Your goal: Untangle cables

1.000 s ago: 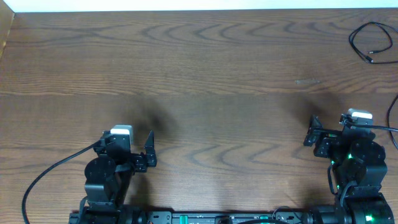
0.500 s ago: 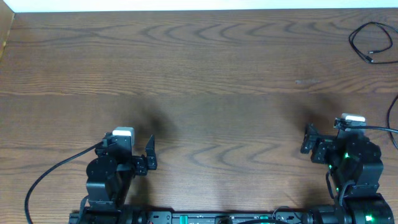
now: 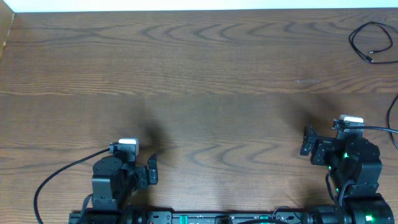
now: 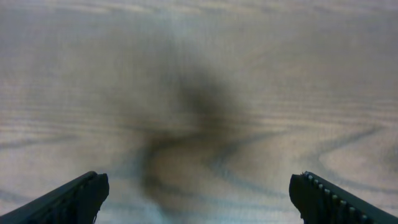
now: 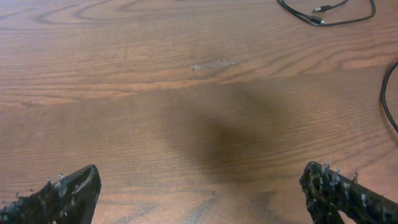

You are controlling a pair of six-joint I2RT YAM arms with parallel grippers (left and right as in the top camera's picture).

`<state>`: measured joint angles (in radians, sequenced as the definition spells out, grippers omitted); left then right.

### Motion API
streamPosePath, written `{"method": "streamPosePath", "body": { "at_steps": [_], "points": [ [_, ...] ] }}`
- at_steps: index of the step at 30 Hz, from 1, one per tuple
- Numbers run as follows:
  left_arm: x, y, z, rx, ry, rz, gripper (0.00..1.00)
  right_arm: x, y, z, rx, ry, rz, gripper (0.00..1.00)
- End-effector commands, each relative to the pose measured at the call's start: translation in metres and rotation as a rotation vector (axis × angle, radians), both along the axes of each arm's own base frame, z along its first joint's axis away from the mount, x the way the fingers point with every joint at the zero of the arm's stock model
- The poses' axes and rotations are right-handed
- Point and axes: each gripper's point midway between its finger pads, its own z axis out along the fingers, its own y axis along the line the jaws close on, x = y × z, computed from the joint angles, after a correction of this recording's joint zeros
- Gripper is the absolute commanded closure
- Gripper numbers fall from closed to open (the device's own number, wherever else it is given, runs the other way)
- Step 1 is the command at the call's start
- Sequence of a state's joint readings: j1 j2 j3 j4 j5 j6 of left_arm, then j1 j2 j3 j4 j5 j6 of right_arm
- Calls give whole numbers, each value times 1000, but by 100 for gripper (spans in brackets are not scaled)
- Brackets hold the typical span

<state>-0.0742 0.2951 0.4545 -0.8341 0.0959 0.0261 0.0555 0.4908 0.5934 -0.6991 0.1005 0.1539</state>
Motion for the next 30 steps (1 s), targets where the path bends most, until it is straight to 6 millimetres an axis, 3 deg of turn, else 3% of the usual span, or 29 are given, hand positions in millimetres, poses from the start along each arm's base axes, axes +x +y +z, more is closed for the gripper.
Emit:
{"method": "streamPosePath", "body": {
  "at_steps": [1, 15, 24, 30],
  "points": [
    [-6, 0, -6, -2, 31, -1, 2, 0, 0, -2, -5, 6, 5, 1],
    [-12, 2, -4, 5, 10, 1, 2, 0, 0, -2, -5, 6, 5, 1],
    [5, 1, 54, -8, -318, 3, 2, 0, 0, -2, -5, 6, 5, 1],
    [3, 2, 67, -12, -394, 4, 2, 0, 0, -2, -5, 6, 5, 1]
  ]
}}
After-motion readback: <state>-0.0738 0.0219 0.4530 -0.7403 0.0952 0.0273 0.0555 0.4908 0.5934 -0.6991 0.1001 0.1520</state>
